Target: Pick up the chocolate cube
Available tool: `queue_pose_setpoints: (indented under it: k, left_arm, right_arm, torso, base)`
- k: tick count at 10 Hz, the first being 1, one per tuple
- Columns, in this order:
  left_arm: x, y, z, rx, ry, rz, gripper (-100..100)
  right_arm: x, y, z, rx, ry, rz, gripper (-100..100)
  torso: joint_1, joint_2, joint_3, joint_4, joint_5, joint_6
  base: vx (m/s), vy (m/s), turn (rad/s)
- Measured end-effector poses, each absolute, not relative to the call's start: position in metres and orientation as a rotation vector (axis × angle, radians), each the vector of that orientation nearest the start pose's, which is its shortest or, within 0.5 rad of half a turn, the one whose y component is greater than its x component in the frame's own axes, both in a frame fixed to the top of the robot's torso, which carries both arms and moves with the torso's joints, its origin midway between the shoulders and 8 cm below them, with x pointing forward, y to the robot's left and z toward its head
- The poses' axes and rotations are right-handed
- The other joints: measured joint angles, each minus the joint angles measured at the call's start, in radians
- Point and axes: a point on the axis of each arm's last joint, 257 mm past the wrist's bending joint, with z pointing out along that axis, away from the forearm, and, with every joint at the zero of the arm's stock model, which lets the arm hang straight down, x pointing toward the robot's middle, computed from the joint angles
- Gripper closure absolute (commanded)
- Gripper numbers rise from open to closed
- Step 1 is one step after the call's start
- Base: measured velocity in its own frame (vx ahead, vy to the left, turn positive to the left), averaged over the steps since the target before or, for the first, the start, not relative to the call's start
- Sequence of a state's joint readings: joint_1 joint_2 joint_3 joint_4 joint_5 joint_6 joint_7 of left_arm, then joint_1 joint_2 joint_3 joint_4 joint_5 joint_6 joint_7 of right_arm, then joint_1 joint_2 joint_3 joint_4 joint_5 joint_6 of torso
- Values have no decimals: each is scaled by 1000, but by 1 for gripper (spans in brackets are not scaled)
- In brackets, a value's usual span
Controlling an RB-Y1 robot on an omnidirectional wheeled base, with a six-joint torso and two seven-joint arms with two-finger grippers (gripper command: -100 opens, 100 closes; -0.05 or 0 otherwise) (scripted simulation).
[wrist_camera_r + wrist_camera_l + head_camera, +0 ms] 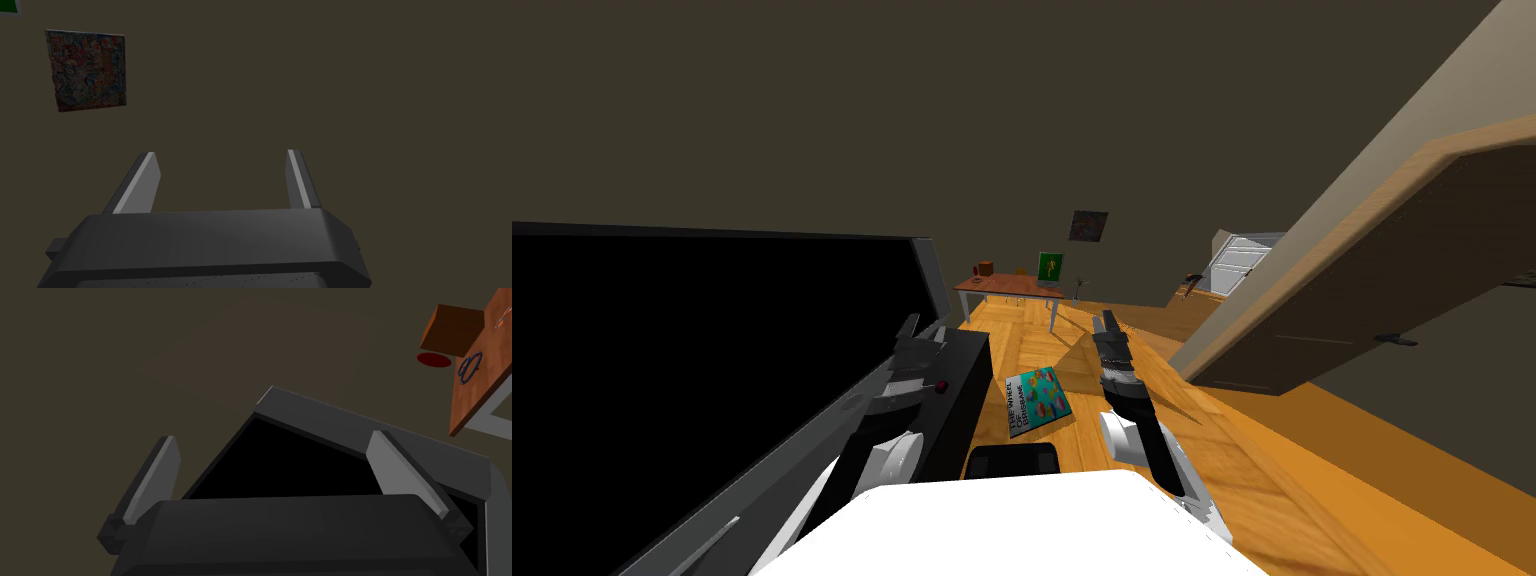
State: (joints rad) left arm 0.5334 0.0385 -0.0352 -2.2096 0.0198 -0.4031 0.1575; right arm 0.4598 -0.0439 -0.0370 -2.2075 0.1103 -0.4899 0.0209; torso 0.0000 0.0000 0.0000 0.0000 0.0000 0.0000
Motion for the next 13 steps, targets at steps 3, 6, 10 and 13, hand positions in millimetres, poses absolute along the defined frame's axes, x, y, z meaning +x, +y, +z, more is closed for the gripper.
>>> queue_pose_setpoints:
  k: [3, 6, 10, 13]
  left_arm:
    - [384, 285, -79, -944, 811, -1368, -100]
    - [400, 297, -115, -1021, 896, -1301, -100]
    - [414, 316, -170, -1125, 1004, -1203, -100]
    - [419, 328, -202, -1182, 1059, -1148, -100]
  right_arm:
    - [363, -275, 2, 580, 745, 1179, 0]
    - [363, -275, 2, 580, 745, 1179, 0]
    - [363, -275, 2, 580, 745, 1179, 0]
    - [363, -275, 2, 580, 745, 1179, 0]
  torso:
    - [-5, -8, -4, -2, -1, 0]
    - [-4, -7, -4, -2, -1, 0]
    - [0, -2, -1, -1, 0, 0]
    - [-2, -2, -2, -1, 0, 0]
  base:
    - [115, -73, -3]
    - [94, -55, 12]
    - [31, -19, 28]
    - [38, -30, 35]
